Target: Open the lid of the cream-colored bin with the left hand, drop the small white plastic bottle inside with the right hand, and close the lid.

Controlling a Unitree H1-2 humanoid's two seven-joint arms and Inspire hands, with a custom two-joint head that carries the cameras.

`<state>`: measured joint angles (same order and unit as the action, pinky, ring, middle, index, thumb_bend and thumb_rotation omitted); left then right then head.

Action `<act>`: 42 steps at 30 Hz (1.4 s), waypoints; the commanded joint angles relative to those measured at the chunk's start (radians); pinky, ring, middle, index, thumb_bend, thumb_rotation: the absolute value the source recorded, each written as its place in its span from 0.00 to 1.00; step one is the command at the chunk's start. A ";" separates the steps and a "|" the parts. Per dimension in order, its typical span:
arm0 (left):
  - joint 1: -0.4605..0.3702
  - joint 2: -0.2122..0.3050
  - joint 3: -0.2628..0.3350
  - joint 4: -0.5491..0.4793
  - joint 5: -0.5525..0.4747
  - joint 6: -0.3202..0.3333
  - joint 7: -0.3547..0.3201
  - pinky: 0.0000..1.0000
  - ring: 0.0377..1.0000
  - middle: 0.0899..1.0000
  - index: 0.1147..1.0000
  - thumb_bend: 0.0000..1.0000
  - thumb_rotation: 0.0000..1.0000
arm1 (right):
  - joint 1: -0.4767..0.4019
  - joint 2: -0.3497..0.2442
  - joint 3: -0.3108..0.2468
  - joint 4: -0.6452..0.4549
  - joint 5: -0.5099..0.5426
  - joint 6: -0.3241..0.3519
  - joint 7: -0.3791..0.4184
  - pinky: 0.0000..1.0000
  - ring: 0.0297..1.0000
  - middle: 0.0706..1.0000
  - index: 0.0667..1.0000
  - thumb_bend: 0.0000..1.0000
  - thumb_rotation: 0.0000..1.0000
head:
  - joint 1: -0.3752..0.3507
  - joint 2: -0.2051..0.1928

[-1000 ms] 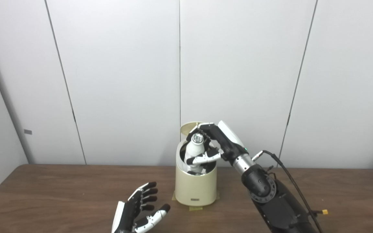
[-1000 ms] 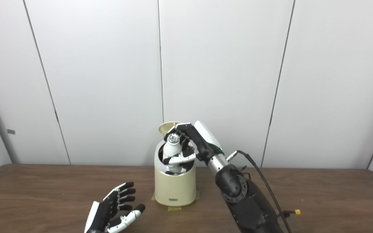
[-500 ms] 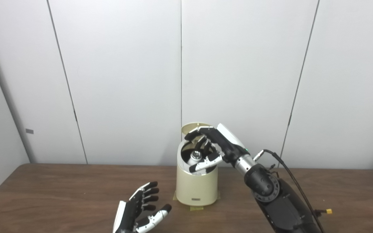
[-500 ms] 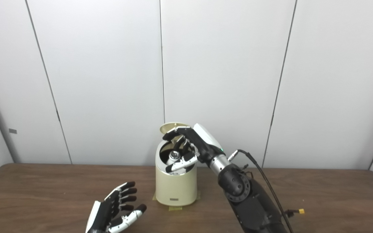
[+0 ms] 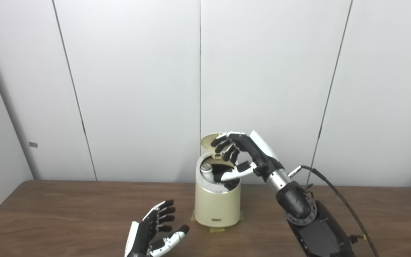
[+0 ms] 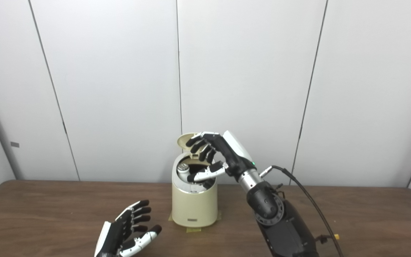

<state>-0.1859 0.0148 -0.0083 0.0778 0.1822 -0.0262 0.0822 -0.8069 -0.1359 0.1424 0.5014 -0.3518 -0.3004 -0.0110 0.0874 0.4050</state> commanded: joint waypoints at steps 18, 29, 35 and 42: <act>-0.027 0.006 0.011 -0.038 -0.023 -0.016 0.000 0.66 0.74 0.77 0.82 0.67 0.18 | 0.290 -0.063 -0.143 -0.322 0.180 0.055 0.035 0.37 0.49 0.64 0.69 0.81 0.13 | -0.017 0.002; -0.029 0.013 0.009 -0.033 -0.038 -0.023 -0.005 0.65 0.74 0.77 0.81 0.67 0.16 | 0.433 -0.046 -0.148 -0.363 0.297 0.061 0.100 0.55 0.69 0.81 0.81 0.87 0.21 | -0.011 0.005; -0.029 0.018 0.008 -0.035 -0.037 -0.028 -0.007 0.66 0.74 0.77 0.81 0.67 0.16 | 0.445 -0.010 -0.158 -0.357 0.310 0.065 0.099 0.58 0.69 0.82 0.82 0.86 0.23 | -0.007 0.004; -0.062 0.053 0.016 -0.068 -0.043 -0.030 -0.025 0.67 0.76 0.79 0.84 0.69 0.30 | 0.459 0.012 -0.176 -0.351 0.321 0.061 0.086 0.60 0.70 0.82 0.82 0.87 0.26 | -0.005 0.002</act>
<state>-0.1889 0.0542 0.0035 0.0569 0.1442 -0.0217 0.0632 -0.3229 -0.1199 -0.0237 0.1713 -0.0404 -0.2018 0.0924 0.0813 0.4065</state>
